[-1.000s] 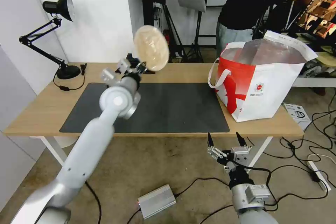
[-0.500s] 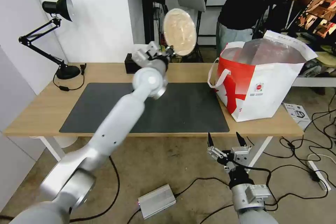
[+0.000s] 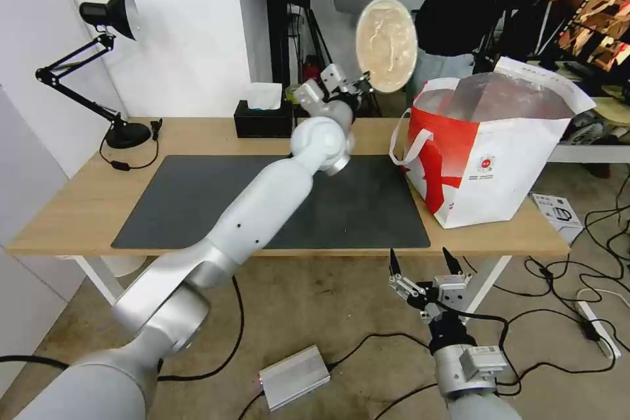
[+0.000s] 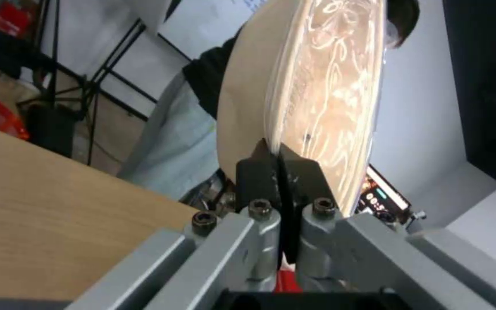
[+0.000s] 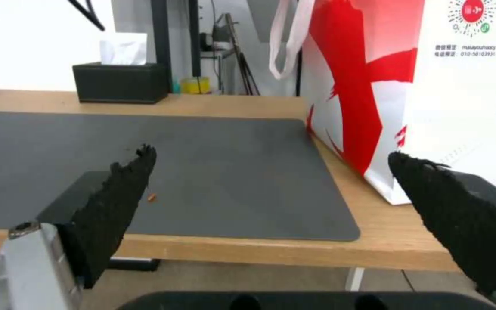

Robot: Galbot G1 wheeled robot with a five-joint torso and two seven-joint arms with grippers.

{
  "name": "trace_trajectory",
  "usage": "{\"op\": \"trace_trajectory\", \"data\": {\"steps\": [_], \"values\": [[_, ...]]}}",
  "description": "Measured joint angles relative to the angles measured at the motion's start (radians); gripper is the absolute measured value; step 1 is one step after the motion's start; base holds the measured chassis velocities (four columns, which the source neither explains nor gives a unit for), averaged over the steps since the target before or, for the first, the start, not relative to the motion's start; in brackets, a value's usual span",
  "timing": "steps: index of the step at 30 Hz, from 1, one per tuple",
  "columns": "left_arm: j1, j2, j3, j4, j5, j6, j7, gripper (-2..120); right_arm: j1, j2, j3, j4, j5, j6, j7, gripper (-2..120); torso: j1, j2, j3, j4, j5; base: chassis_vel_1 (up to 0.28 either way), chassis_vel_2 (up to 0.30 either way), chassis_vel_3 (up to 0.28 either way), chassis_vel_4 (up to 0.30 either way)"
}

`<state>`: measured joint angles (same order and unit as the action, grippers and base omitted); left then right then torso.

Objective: Pick up the trash from the table and place it into the takeout bag.

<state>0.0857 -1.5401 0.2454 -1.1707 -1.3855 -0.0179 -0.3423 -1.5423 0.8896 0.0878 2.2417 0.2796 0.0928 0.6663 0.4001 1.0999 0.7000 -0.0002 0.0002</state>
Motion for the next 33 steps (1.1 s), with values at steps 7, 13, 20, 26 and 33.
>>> {"op": "trace_trajectory", "data": {"steps": [7,13,20,26,33], "values": [[-0.066,-0.033,0.04,0.074,-0.001,-0.038,0.058,0,0.0,0.0,0.0,0.0,0.0,0.0,0.0,100,0.0,0.0,0.0,0.0002,-0.0001,0.0,0.0,0.0,0.0],[-0.095,-0.047,0.077,0.113,-0.014,-0.051,0.123,0,0.0,0.0,0.0,0.0,0.0,0.0,0.0,100,0.0,0.0,0.0,0.0002,-0.0001,0.0,0.0,0.0,0.0],[-0.111,-0.053,0.101,0.12,-0.041,-0.051,0.17,0,0.0,0.0,0.0,0.0,0.0,0.0,0.0,100,0.0,0.0,0.0,0.0002,-0.0002,0.0,0.0,0.0,0.0],[-0.119,-0.053,0.128,0.132,-0.047,-0.051,0.208,0,0.0,0.0,0.0,0.0,0.0,0.0,0.0,100,0.0,0.0,0.0,0.0002,-0.0002,0.0,0.0,0.0,0.0],[-0.119,-0.053,0.186,0.145,-0.051,-0.046,0.265,0,0.0,0.0,0.0,0.0,0.0,0.0,0.0,100,0.0,0.0,0.0,0.0002,-0.0002,0.0,0.0,0.0,0.0]]}}
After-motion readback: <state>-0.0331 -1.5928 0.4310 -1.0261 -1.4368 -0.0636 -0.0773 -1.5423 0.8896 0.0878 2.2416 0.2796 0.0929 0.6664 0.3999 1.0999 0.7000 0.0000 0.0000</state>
